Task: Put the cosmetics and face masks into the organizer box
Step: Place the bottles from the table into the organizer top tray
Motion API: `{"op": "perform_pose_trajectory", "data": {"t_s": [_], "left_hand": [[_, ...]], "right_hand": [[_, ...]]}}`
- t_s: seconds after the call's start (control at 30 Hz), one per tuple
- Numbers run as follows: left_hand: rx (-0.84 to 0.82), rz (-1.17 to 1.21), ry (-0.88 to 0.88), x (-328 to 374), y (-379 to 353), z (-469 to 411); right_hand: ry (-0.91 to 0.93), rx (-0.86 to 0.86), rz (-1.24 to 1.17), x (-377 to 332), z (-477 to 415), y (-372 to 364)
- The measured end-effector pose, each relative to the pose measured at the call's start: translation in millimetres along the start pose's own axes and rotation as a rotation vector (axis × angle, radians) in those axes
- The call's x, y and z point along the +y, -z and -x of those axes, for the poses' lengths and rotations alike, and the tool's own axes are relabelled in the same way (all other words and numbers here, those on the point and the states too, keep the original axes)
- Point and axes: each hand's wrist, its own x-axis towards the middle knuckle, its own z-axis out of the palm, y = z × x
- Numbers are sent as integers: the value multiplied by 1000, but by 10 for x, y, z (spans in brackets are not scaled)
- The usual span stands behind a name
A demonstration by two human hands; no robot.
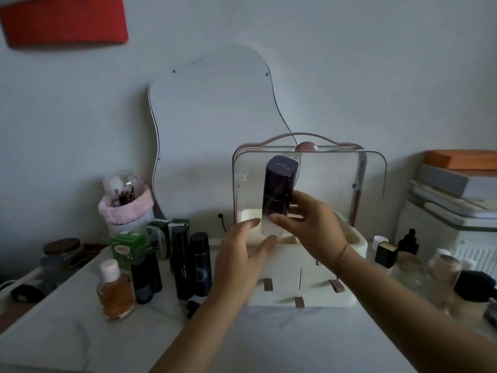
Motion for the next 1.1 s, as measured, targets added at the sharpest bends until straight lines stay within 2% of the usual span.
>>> {"op": "perform_pose_trajectory", "data": {"t_s": [0.07,0.17,0.43,0.63,1.0,1.07,1.1], "left_hand": [[-31,-32,25,-154,-30,-19],[-25,-72,-30,-311,-88,6],[9,-80,-111,-422,-152,59],[25,-96,-160,-472,-184,81],[-14,-20,-163,-484,-135,91],[43,4,-142,-474,-44,133],[133,5,-126,-488,24,152]], "right_hand": [[5,-21,51,93,-169,-27],[-38,-85,72,273,-389,-139],[-322,-210,-155,684,-838,-431],[-366,-276,-206,754,-1008,-452],[-398,-186,-26,763,-986,-498],[-393,-183,35,726,-959,-477],[-379,-172,96,701,-941,-455]]}}
